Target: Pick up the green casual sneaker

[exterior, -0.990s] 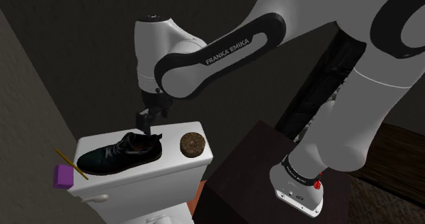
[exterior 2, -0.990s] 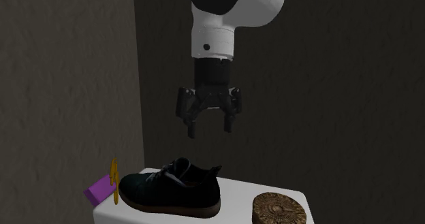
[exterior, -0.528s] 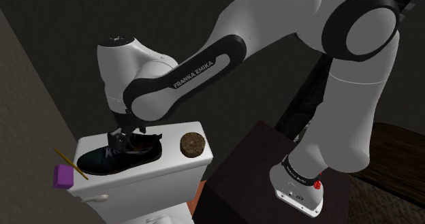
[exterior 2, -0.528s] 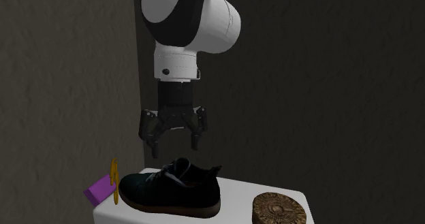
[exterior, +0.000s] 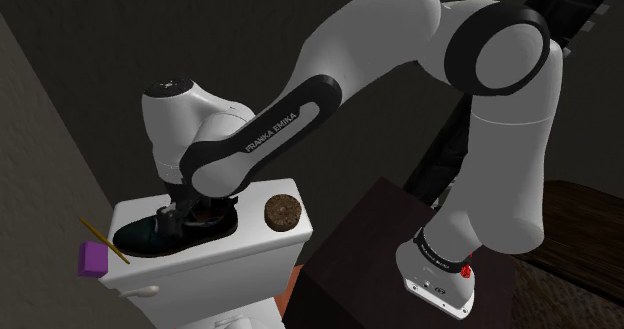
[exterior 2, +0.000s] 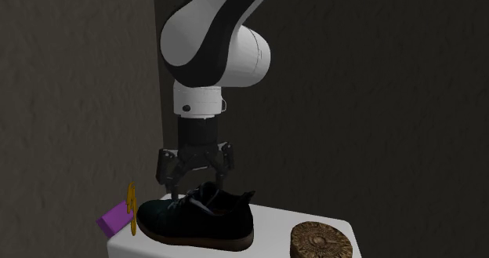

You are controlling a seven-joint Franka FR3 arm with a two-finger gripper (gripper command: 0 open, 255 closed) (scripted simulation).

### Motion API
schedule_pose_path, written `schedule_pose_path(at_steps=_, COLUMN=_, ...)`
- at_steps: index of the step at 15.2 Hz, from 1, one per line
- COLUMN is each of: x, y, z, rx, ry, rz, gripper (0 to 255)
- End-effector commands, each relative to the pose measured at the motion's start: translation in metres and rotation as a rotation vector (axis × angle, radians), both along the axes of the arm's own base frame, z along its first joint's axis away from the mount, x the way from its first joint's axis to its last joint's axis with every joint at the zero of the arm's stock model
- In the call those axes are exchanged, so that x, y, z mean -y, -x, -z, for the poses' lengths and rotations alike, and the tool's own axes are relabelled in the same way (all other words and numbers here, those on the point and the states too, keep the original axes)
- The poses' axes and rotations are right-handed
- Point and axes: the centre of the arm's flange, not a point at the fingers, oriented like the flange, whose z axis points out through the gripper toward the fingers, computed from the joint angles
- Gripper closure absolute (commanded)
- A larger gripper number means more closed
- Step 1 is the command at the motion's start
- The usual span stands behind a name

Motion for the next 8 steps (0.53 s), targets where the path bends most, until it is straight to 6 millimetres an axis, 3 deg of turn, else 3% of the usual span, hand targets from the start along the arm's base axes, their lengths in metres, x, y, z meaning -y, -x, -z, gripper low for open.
schedule_pose_path(at_steps=1, x=-0.0002, y=-0.0004, z=0.0046, rx=0.000, ry=0.000, rz=0.000, gripper=0)
schedule_pose_path(at_steps=2, x=0.0000, y=0.0000, z=0.0057, rx=0.000, ry=0.000, rz=0.000, gripper=255)
schedule_pose_path(at_steps=8, x=0.0000, y=0.0006, z=0.0055, rx=0.000, ry=0.000, rz=0.000, gripper=255)
